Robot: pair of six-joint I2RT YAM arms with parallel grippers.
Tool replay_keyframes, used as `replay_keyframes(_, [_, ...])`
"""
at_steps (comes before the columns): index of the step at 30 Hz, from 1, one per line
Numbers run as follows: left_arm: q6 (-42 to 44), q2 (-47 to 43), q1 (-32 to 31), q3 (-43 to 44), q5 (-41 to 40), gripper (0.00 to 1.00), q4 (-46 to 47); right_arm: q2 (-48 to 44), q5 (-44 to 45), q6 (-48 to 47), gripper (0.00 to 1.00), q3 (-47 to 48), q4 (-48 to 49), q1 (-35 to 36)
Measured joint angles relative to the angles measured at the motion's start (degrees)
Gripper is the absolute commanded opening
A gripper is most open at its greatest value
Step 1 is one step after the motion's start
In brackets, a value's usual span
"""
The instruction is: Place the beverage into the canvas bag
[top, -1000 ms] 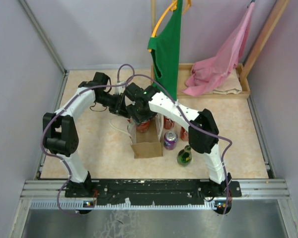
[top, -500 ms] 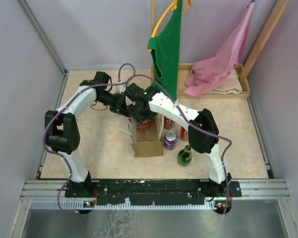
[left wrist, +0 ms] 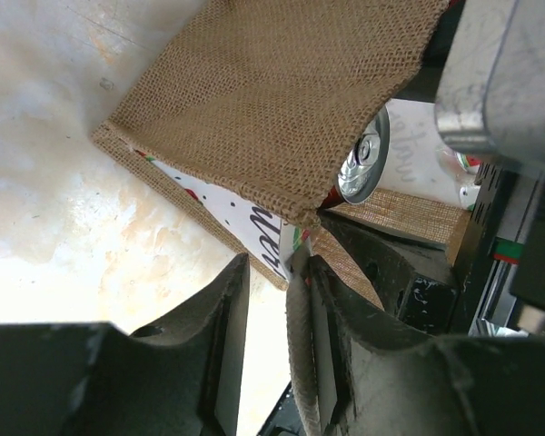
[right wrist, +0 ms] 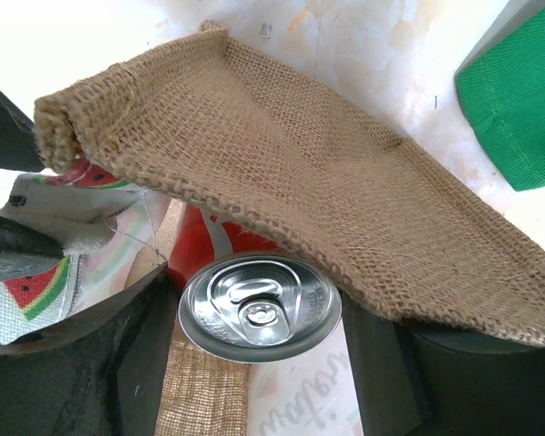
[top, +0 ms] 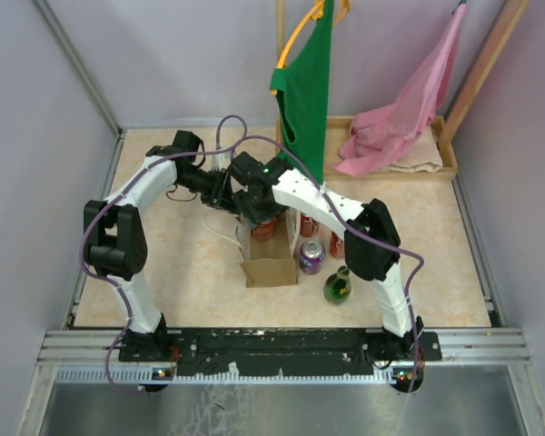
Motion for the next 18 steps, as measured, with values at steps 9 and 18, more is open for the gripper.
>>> replay_keyframes(9, [-0.1, 0.1, 0.3, 0.0, -0.5, 0.44, 0.0, 0.0, 0.4, 0.0, 0.80, -0.8, 1.5, 0.0])
replay_keyframes(18, [-0.3, 0.3, 0.4, 0.0, -1.0, 0.44, 0.0, -0.1, 0.7, 0.0, 0.81, -2.3, 4.3, 0.0])
